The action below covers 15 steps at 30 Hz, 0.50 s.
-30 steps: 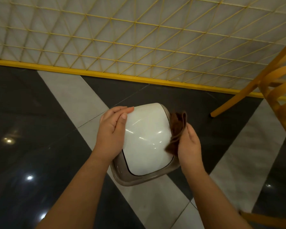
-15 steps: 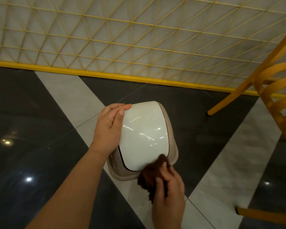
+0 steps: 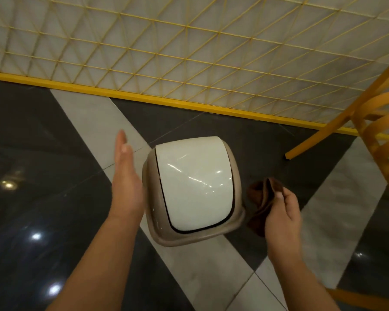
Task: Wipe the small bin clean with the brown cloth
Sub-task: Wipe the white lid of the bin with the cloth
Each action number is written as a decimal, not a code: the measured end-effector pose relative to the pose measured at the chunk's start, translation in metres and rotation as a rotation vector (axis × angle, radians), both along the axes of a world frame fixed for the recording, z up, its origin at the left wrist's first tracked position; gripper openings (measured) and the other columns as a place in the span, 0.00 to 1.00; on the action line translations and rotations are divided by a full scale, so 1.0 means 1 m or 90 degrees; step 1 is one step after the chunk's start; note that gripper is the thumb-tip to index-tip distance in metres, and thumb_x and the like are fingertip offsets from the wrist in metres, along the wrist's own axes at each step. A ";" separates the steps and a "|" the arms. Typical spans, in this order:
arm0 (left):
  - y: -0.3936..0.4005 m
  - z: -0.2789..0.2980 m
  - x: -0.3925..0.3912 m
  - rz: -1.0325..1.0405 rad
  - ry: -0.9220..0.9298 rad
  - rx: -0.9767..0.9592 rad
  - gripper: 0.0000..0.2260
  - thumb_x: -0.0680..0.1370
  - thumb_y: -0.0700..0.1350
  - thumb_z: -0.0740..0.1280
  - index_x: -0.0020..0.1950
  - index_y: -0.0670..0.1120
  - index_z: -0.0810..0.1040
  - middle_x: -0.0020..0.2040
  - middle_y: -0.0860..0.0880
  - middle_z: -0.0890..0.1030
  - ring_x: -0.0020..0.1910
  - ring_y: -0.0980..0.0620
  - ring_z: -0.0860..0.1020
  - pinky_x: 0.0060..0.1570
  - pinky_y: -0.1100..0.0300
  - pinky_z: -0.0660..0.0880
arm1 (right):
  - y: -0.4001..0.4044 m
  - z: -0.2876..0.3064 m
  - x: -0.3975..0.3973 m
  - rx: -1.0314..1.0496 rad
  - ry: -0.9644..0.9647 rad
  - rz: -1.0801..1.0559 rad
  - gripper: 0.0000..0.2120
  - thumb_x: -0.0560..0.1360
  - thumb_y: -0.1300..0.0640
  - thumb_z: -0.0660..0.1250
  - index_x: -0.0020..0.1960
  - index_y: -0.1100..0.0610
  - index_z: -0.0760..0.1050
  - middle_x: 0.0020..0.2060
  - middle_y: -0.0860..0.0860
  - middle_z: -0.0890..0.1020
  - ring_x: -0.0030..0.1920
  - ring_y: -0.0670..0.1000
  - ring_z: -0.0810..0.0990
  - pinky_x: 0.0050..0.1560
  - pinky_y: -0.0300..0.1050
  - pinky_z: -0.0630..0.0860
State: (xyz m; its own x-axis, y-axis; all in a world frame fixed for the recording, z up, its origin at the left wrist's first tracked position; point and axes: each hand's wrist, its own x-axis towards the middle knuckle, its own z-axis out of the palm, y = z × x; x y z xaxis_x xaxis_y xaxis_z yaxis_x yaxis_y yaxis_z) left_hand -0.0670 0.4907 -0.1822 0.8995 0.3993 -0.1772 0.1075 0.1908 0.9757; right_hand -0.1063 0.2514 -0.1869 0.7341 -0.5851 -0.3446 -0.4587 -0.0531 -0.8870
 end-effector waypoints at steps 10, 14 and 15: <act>-0.031 -0.060 -0.093 -0.038 0.206 -0.130 0.16 0.83 0.55 0.51 0.67 0.62 0.72 0.62 0.56 0.79 0.61 0.52 0.77 0.58 0.46 0.76 | 0.001 -0.010 0.000 0.124 0.142 0.198 0.11 0.80 0.45 0.57 0.59 0.44 0.74 0.54 0.50 0.80 0.54 0.53 0.78 0.59 0.56 0.75; -0.032 -0.054 -0.077 -0.057 0.223 -0.143 0.16 0.83 0.56 0.51 0.66 0.59 0.73 0.59 0.55 0.81 0.60 0.52 0.78 0.55 0.47 0.77 | 0.006 -0.016 -0.020 0.158 0.146 0.082 0.06 0.80 0.45 0.57 0.55 0.39 0.71 0.55 0.49 0.78 0.56 0.57 0.77 0.60 0.64 0.74; -0.032 -0.053 -0.073 -0.057 0.228 -0.154 0.16 0.83 0.55 0.51 0.66 0.59 0.74 0.58 0.55 0.82 0.59 0.53 0.78 0.54 0.49 0.78 | 0.009 -0.017 -0.024 0.167 0.145 0.060 0.07 0.80 0.45 0.56 0.56 0.39 0.70 0.55 0.49 0.77 0.57 0.58 0.76 0.60 0.65 0.73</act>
State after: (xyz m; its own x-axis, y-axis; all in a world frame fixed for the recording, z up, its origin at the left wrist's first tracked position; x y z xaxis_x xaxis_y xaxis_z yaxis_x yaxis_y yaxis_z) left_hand -0.1404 0.4585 -0.2351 0.7938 0.2310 -0.5627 0.4575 0.3828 0.8026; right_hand -0.1299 0.2600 -0.2040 0.6676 -0.3882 -0.6353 -0.6503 0.1113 -0.7515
